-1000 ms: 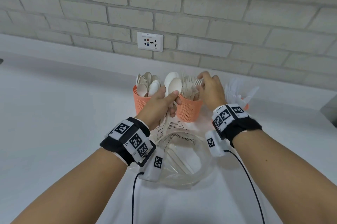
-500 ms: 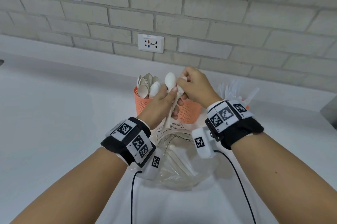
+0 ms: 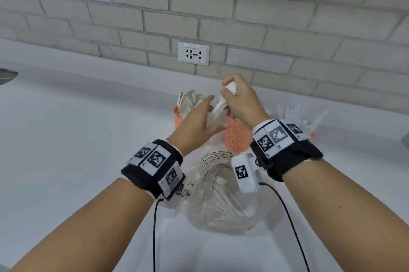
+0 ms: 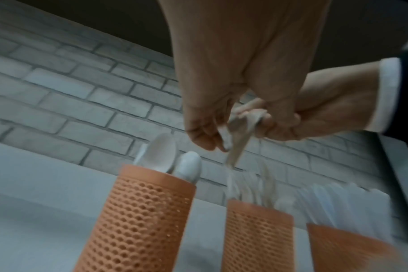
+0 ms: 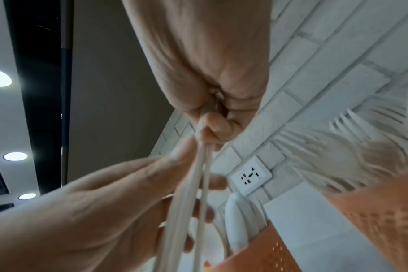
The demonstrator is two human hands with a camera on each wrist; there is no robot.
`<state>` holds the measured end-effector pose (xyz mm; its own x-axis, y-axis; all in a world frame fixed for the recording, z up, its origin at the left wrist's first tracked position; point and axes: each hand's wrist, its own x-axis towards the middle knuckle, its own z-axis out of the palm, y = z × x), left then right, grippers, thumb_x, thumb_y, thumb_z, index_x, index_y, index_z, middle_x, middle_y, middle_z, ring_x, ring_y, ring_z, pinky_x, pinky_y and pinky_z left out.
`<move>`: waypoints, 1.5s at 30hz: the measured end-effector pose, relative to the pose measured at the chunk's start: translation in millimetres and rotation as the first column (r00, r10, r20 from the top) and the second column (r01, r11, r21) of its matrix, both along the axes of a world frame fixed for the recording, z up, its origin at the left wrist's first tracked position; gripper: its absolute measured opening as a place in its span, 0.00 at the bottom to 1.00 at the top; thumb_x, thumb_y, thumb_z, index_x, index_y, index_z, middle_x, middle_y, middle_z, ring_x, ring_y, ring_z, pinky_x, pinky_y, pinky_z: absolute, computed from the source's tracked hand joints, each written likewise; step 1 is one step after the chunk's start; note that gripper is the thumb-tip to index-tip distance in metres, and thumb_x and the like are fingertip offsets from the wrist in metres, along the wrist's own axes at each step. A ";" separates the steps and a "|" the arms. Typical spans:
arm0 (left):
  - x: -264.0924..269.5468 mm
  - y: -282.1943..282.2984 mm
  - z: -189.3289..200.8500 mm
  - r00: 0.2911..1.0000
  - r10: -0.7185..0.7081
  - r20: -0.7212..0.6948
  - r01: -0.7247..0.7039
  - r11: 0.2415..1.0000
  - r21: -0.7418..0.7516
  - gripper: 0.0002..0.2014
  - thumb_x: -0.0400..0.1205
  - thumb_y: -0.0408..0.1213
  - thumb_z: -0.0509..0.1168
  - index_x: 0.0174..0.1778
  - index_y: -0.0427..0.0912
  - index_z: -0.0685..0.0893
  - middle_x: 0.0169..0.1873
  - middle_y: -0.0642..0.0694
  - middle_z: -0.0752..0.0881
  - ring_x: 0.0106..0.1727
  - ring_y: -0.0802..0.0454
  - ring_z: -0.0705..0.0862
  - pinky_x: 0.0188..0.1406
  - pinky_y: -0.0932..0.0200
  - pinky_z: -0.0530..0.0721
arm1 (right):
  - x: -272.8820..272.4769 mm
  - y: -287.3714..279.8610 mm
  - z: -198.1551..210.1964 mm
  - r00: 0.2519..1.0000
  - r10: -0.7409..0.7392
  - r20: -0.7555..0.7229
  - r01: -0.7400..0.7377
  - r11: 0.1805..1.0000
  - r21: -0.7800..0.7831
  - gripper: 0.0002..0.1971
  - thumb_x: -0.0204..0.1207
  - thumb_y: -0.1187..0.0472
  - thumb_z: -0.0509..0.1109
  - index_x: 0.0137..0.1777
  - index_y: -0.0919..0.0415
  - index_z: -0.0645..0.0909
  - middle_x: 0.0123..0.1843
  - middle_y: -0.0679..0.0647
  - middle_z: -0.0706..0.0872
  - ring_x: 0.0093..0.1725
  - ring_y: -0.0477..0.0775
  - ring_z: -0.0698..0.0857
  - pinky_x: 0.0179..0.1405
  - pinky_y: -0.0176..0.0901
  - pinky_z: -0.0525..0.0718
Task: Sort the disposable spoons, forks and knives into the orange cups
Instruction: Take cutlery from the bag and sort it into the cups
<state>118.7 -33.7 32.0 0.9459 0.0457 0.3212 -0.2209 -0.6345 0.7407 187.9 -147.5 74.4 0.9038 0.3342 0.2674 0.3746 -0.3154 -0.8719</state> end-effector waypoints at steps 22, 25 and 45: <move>55.6 64.5 -49.8 0.971 0.181 -0.158 -0.216 0.945 -0.244 0.60 0.62 0.41 0.82 0.82 0.43 0.48 0.80 0.43 0.59 0.81 0.51 0.60 0.72 0.63 0.61 | 12.8 58.2 -23.8 0.821 0.005 0.571 0.220 0.920 -0.325 0.10 0.83 0.63 0.57 0.55 0.66 0.77 0.50 0.58 0.84 0.53 0.58 0.78 0.48 0.50 0.78; 57.0 62.2 -51.9 0.968 0.187 -0.167 -0.222 0.949 -0.222 0.60 0.63 0.37 0.81 0.82 0.42 0.47 0.81 0.43 0.57 0.82 0.51 0.57 0.72 0.64 0.59 | 15.6 58.7 -40.9 0.885 0.173 0.431 0.133 0.795 -0.592 0.19 0.86 0.57 0.51 0.73 0.61 0.69 0.76 0.57 0.72 0.77 0.57 0.65 0.76 0.55 0.63; -46.3 18.6 0.5 0.935 0.031 -0.353 0.091 0.942 0.322 0.05 0.80 0.40 0.66 0.42 0.42 0.81 0.55 0.43 0.76 0.53 0.46 0.79 0.46 0.63 0.75 | -65.5 -32.0 -16.5 0.876 0.253 -0.411 -0.482 0.469 -0.740 0.13 0.80 0.61 0.65 0.34 0.58 0.81 0.32 0.52 0.87 0.28 0.47 0.87 0.34 0.36 0.87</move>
<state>72.5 -15.1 32.5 0.9987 -0.0349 -0.0373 -0.0101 -0.8514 0.5244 122.3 -179.6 57.9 0.6319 0.6116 -0.4760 0.4758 -0.7910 -0.3846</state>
